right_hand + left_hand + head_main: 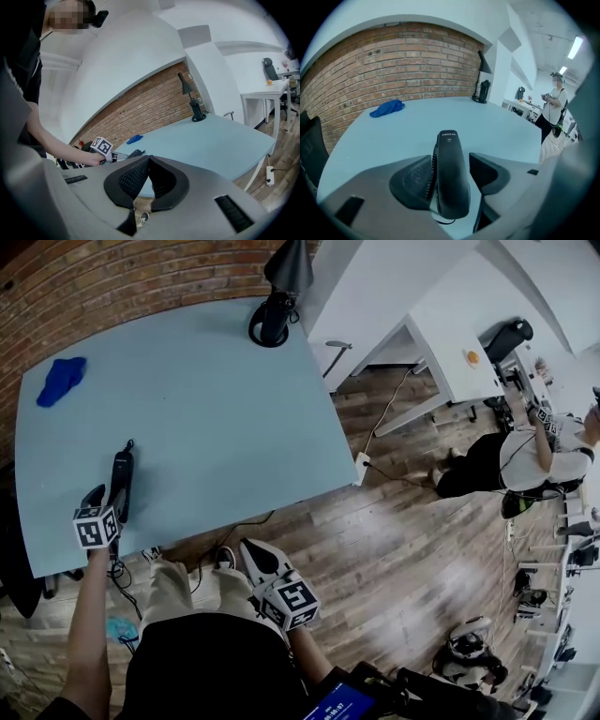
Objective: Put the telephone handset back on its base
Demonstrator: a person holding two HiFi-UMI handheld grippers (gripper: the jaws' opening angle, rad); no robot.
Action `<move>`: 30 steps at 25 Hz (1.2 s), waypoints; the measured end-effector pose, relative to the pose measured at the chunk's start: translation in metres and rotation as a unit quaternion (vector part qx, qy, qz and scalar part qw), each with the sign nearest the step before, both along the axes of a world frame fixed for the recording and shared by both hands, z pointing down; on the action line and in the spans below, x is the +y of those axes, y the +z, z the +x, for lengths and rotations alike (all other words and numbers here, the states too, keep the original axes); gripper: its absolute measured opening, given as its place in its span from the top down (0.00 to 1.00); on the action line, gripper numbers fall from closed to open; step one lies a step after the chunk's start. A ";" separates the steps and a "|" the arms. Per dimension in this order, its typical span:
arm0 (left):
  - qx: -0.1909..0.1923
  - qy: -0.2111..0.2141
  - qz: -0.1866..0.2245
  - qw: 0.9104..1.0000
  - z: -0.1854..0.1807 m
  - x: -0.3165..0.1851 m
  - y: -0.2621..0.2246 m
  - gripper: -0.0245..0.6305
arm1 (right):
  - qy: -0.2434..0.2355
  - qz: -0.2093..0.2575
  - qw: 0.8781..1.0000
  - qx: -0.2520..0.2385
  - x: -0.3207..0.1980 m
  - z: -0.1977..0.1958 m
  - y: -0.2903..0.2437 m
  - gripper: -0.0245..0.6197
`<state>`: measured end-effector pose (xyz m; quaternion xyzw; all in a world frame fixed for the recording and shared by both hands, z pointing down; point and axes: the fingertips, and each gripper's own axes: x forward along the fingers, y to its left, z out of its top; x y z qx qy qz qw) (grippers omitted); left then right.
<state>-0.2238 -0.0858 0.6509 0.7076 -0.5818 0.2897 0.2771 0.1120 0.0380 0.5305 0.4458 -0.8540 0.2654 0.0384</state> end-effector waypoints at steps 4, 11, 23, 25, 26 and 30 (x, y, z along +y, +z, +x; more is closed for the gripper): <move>0.035 0.019 0.089 0.995 0.000 0.012 -0.050 0.58 | -0.053 0.020 0.998 0.000 -0.023 -0.032 -0.009 0.94; 0.056 0.048 0.254 0.965 -0.001 0.008 -0.183 0.80 | -0.177 0.130 0.976 -0.012 -0.088 -0.128 -0.088 0.94; 0.085 0.075 0.347 0.931 -0.010 0.071 -0.274 0.92 | -0.270 0.241 0.930 -0.065 -0.072 -0.254 -0.176 0.94; 0.090 0.058 0.315 0.943 -0.013 0.082 -0.247 0.92 | -0.281 0.225 0.931 -0.064 -0.062 -0.259 -0.156 0.94; 0.090 0.053 0.300 0.948 -0.014 0.087 -0.236 0.92 | -0.286 0.217 0.931 -0.063 -0.058 -0.260 -0.147 0.94; 0.092 0.030 0.255 0.962 -0.022 0.102 -0.202 0.92 | -0.292 0.181 0.937 -0.064 -0.044 -0.262 -0.122 0.94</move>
